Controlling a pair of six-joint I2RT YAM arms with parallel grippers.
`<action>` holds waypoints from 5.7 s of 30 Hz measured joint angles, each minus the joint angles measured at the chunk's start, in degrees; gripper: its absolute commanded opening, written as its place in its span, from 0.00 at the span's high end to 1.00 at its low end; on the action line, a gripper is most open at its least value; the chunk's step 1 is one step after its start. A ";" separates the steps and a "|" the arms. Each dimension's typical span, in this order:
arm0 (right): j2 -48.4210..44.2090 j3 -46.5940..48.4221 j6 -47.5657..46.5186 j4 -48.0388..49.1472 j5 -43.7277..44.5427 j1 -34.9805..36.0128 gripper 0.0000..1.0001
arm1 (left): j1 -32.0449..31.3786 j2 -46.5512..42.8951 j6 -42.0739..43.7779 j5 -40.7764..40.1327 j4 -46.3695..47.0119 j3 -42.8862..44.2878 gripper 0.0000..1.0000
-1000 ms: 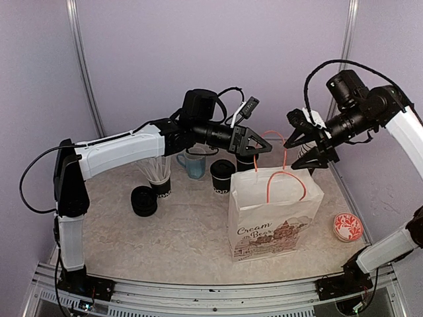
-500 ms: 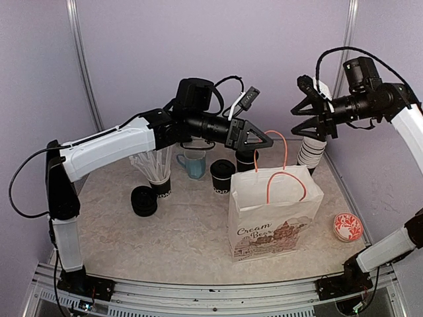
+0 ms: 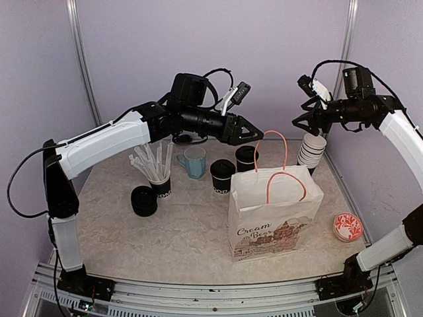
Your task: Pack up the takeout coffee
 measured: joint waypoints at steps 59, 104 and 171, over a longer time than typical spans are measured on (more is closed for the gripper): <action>12.37 -1.70 -4.02 -3.96 -4.20 0.85 0.31 | -19.69 -12.81 11.65 -9.29 -12.11 -15.19 1.00; 53.05 34.84 0.66 -11.06 4.11 10.58 0.37 | -9.22 -13.14 5.40 -2.67 -26.69 -8.85 1.00; 53.75 36.85 4.13 -9.49 7.65 10.56 0.10 | -10.14 -14.03 5.22 -3.52 -24.11 -10.80 1.00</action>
